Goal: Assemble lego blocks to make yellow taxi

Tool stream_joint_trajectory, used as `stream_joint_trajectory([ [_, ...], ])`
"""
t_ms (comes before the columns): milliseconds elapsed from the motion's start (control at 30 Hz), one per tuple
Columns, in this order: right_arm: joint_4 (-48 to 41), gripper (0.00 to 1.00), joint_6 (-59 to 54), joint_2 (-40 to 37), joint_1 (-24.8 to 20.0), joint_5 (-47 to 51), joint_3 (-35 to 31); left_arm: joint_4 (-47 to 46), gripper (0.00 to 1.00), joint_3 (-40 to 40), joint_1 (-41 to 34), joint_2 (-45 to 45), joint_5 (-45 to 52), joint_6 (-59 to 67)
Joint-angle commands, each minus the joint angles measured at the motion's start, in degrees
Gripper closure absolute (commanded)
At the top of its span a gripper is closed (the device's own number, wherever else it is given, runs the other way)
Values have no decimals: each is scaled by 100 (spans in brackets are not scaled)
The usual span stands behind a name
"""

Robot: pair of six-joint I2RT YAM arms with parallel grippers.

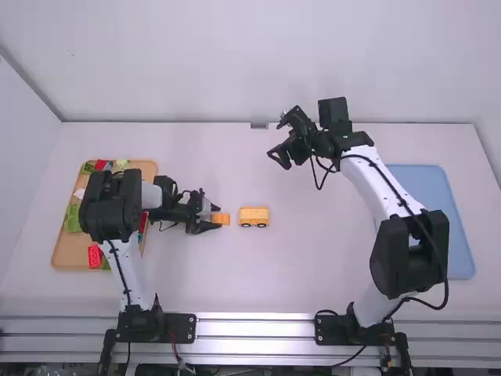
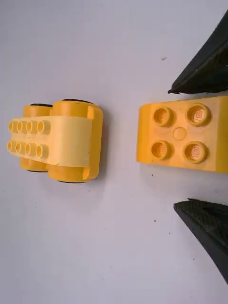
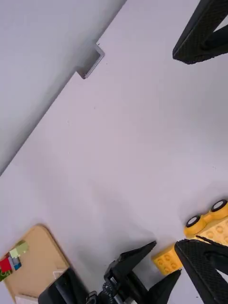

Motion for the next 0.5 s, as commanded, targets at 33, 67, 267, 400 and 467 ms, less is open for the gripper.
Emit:
stream_joint_trajectory([
  [33, -11, 2, 7, -66, -9, -66, 101, -24, 49, 28, 31, 103, -184, 92],
  [67, -9, 1, 0, -66, -11, -68, 101, -28, 54, 26, 13, 103, -216, 153],
  [267, -7, 1, -15, -66, -9, -68, 101, -68, 64, 44, 63, 90, -286, 289],
  [400, -7, 1, -13, -66, -20, 85, 103, -282, 80, 90, 61, -50, -389, 293],
  [467, -4, 2, -13, -66, -13, 136, 103, -376, 80, 109, 72, -153, -555, 291],
])
